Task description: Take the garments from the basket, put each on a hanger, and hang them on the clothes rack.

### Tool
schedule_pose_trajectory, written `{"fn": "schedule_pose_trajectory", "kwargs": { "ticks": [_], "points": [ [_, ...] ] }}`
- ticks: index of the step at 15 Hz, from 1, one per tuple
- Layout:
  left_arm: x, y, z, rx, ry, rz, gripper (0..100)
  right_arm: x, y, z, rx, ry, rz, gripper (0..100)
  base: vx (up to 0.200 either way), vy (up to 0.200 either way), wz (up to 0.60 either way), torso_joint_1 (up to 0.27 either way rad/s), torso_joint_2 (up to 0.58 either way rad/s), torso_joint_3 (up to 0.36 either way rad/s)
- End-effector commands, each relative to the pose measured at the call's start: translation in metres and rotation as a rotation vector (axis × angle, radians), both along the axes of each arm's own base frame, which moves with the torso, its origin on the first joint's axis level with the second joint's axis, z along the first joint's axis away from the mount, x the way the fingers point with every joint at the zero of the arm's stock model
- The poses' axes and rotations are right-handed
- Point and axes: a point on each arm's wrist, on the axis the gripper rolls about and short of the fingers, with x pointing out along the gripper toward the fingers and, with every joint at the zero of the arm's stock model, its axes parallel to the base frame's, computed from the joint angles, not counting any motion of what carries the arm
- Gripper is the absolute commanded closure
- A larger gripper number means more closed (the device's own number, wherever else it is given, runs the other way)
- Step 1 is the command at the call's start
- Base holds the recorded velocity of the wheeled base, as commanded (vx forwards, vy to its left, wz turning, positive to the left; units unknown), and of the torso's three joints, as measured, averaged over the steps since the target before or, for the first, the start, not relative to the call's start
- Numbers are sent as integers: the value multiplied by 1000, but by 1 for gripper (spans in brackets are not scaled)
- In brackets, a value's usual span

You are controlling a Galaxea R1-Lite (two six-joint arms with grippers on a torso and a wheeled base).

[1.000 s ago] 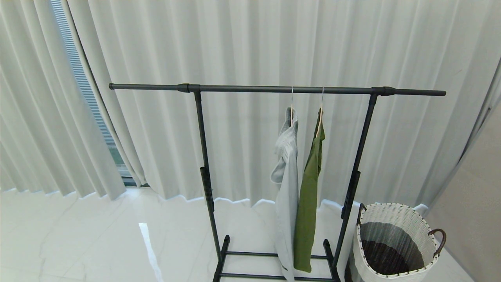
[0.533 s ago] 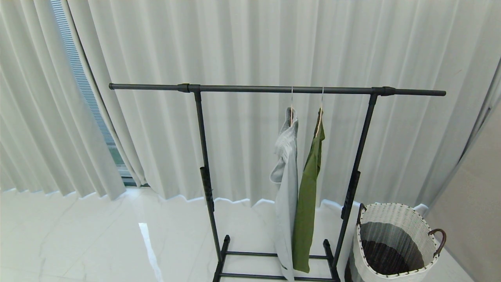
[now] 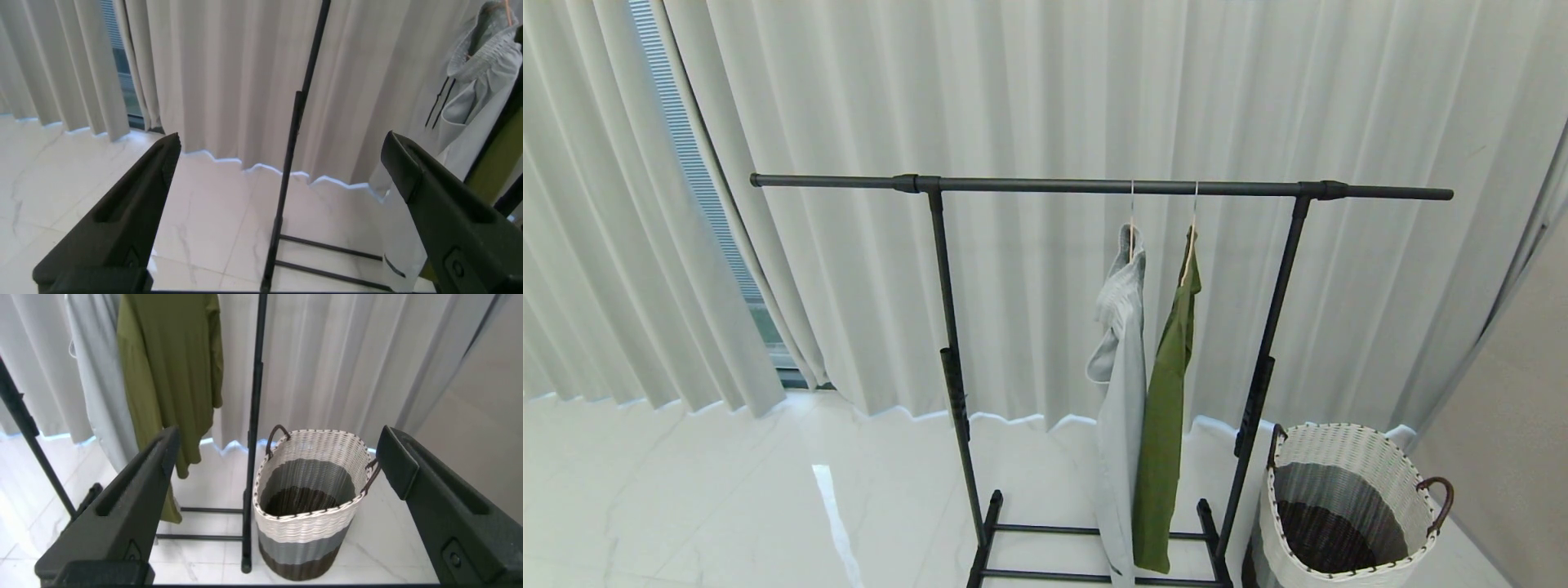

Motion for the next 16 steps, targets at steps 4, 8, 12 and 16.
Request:
{"fn": "schedule_pose_trajectory", "kwargs": {
  "ticks": [4, 8, 12, 16],
  "points": [
    [0, 0, 0, 0, -1, 0, 0, 0, 0, 0, 0, 0, 0, 0, 0, 0, 0, 0, 0, 0],
    [0, 0, 0, 0, 1, 0, 0, 0, 0, 0, 0, 0, 0, 0, 0, 0, 0, 0, 0, 0],
    [0, 0, 0, 0, -1, 0, 0, 0, 0, 0, 0, 0, 0, 0, 0, 0, 0, 0, 0, 0],
    [0, 0, 0, 0, -1, 0, 0, 0, 0, 0, 0, 0, 0, 0, 0, 0, 0, 0, 0, 0]
  ]
}}
